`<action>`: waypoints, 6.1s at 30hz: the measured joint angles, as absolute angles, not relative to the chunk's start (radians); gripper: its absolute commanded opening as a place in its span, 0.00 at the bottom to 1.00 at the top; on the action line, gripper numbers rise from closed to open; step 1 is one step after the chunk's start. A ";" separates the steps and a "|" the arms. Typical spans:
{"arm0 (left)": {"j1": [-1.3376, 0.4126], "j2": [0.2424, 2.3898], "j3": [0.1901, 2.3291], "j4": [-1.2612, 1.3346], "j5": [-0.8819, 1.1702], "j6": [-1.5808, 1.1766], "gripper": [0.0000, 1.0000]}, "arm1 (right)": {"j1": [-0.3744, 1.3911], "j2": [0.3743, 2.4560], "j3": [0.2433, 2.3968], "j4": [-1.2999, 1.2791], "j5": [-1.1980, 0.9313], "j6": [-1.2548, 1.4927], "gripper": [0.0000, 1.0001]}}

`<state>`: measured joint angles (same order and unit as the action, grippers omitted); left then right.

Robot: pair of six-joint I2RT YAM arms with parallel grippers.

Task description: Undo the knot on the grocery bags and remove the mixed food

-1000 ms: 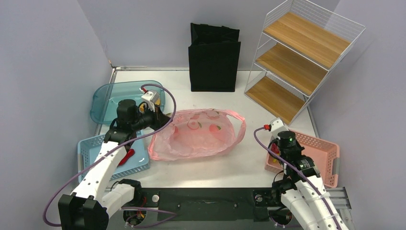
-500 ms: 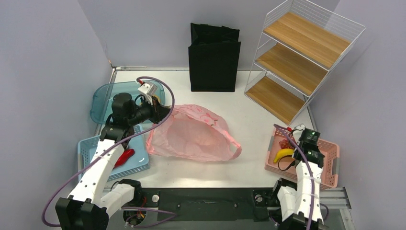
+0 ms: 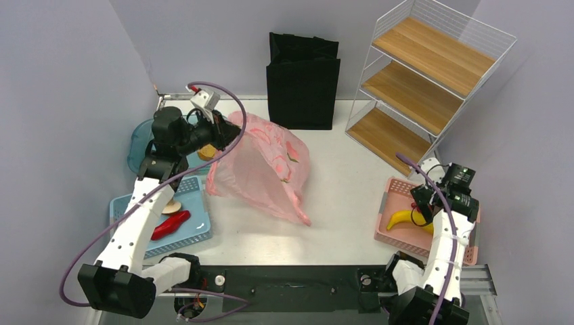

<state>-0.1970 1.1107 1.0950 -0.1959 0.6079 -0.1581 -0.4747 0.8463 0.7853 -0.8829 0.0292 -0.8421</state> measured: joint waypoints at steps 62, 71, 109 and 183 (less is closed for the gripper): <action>-0.130 1.302 1.322 -0.320 0.487 0.084 0.00 | 0.399 2.306 2.418 -0.480 -0.329 -0.998 0.76; -0.117 1.288 1.322 -0.344 0.478 0.113 0.00 | 0.403 2.291 2.337 -0.564 -0.348 -1.147 0.02; -0.048 1.288 1.427 -0.182 0.441 0.090 0.00 | 0.391 2.347 2.373 -0.375 -0.343 -1.035 0.70; -0.335 1.862 1.673 -0.108 0.832 0.229 0.00 | 0.240 1.510 1.637 -0.472 -0.596 -0.631 0.72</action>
<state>-0.3347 1.8618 1.6733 -0.1081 0.8322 0.2287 0.2398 1.5097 1.6371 -0.4717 -0.5961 -0.6312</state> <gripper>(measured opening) 0.038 0.712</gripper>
